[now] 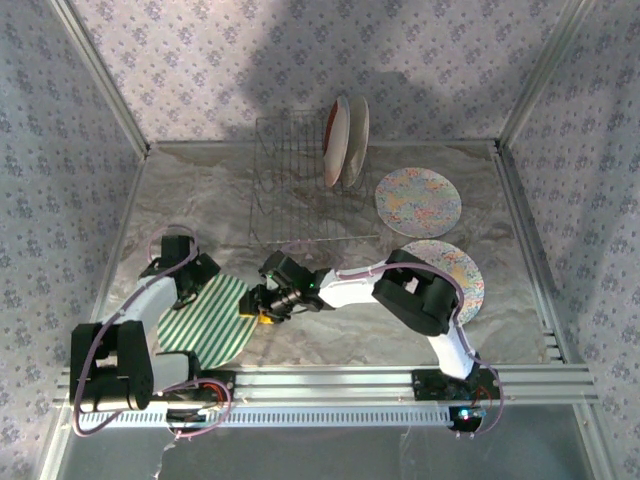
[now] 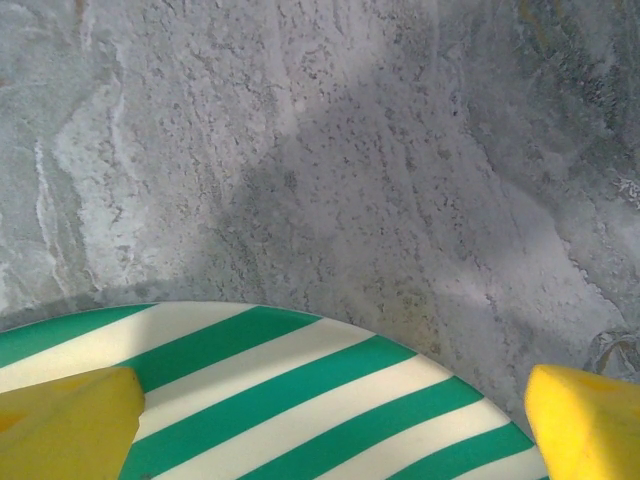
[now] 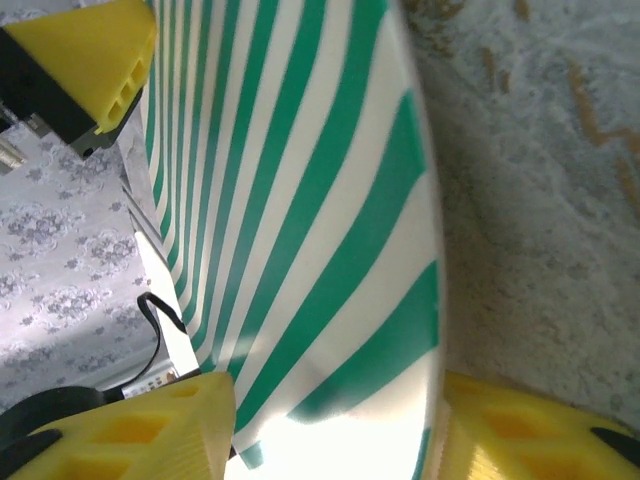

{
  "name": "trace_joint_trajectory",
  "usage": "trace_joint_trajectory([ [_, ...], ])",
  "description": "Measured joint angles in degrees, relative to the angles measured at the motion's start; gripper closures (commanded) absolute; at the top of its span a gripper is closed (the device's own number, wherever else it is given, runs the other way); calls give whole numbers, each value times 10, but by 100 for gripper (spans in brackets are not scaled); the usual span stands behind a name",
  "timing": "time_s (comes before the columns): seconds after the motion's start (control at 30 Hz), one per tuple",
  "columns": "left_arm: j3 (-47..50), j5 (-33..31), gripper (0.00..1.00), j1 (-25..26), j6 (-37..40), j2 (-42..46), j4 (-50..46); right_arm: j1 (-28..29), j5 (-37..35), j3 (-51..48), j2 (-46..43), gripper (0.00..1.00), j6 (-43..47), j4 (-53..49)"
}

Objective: Load the plates into the dish rack

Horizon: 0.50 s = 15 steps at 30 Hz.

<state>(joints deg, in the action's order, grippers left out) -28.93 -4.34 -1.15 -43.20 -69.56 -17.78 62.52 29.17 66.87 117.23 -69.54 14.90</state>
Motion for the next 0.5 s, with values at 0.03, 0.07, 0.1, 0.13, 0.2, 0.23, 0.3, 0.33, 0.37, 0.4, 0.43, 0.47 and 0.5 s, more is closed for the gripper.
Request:
trace_joint_trajectory([
  [0.03, 0, 0, 1, 0, 0, 0, 0, 0, 2, 0, 1, 57, -2, 4],
  [0.07, 0, 0, 1, 0, 0, -1, 0, 0, 2, 0, 2, 61, -5, 7],
  [0.1, -1, 0, 1, 0, 0, -3, 0, 0, 2, 0, 2, 65, -9, 9],
  [0.13, -1, 0, 1, 0, 0, -3, 1, 0, 2, 0, 2, 69, -11, 11],
  [0.2, -2, -1, 1, 0, 0, -4, 3, 0, 2, -1, 2, 77, -17, 12],
  [0.23, -2, -1, 1, 0, 0, -4, 5, 0, 2, -2, 2, 81, -19, 12],
  [0.3, -2, -3, 1, 0, 1, -3, 6, 0, 2, -5, 2, 90, -22, 14],
  [0.33, -3, -3, 1, 0, 1, -3, 7, 0, 3, -7, 2, 96, -23, 17],
  [0.37, -3, -5, 1, -1, 1, -3, 7, -1, 6, -7, 2, 100, -22, 23],
  [0.4, -5, -7, 1, -2, 1, -2, 7, -2, 8, -8, 1, 100, -26, 31],
  [0.43, -7, -7, 1, -3, 2, -2, 6, -3, 8, -9, -1, 100, -26, 36],
  [0.47, -9, -7, 1, -4, 2, -1, 4, -3, 8, -10, -3, 100, -25, 41],
  [0.5, -12, -6, 1, -3, 3, 1, -1, -3, 8, -11, -6, 100, -25, 43],
])
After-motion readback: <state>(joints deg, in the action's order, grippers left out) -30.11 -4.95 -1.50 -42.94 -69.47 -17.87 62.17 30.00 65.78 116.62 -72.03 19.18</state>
